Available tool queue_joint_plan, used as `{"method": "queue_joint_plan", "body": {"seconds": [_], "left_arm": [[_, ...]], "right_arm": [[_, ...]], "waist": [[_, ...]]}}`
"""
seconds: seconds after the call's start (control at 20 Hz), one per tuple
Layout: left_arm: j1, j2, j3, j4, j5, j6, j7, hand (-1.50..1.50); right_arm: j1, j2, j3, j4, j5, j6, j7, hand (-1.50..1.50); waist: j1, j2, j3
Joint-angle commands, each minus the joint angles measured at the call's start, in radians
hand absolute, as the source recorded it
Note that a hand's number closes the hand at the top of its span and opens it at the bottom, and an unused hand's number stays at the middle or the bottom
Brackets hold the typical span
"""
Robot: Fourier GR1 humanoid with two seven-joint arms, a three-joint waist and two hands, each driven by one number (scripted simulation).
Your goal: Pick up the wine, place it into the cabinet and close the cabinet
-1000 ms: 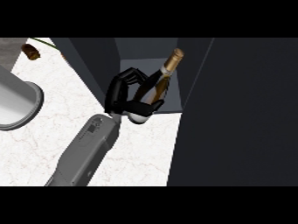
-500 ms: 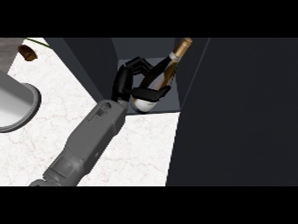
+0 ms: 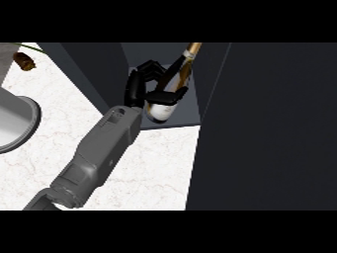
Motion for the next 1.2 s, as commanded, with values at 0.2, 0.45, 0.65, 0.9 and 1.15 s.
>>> {"method": "queue_joint_plan", "body": {"seconds": [0.2, 0.45, 0.65, 0.9, 1.15], "left_arm": [[-0.086, 0.001, 0.062, 0.145, 0.016, -0.009, -0.038, 1.5], [-0.115, 0.019, 0.089, 0.184, 0.019, 0.035, -0.082, 1.5], [-0.167, 0.037, 0.075, 0.225, -0.008, 0.063, -0.066, -1.5], [-0.145, 0.056, 0.064, 0.263, -0.034, 0.107, -0.118, -1.5], [-0.201, 0.098, 0.069, 0.286, -0.039, 0.119, -0.084, -1.5]], "right_arm": [[0.053, 0.007, 0.047, -0.101, -0.04, 0.02, 0.005, -1.5], [0.057, -0.002, 0.029, -0.115, -0.063, 0.038, -0.025, -1.5], [0.056, -0.005, 0.023, -0.111, -0.067, 0.047, -0.024, -1.5], [0.107, -0.003, 0.045, -0.115, -0.071, 0.054, -0.074, -1.5], [0.087, -0.008, 0.048, -0.095, -0.064, 0.076, -0.076, -1.5]], "waist": [[-0.005, 0.008, 0.0], [-0.029, 0.02, 0.0], [-0.033, 0.023, -0.001], [-0.04, 0.018, 0.0], [-0.035, 0.022, -0.001]]}}
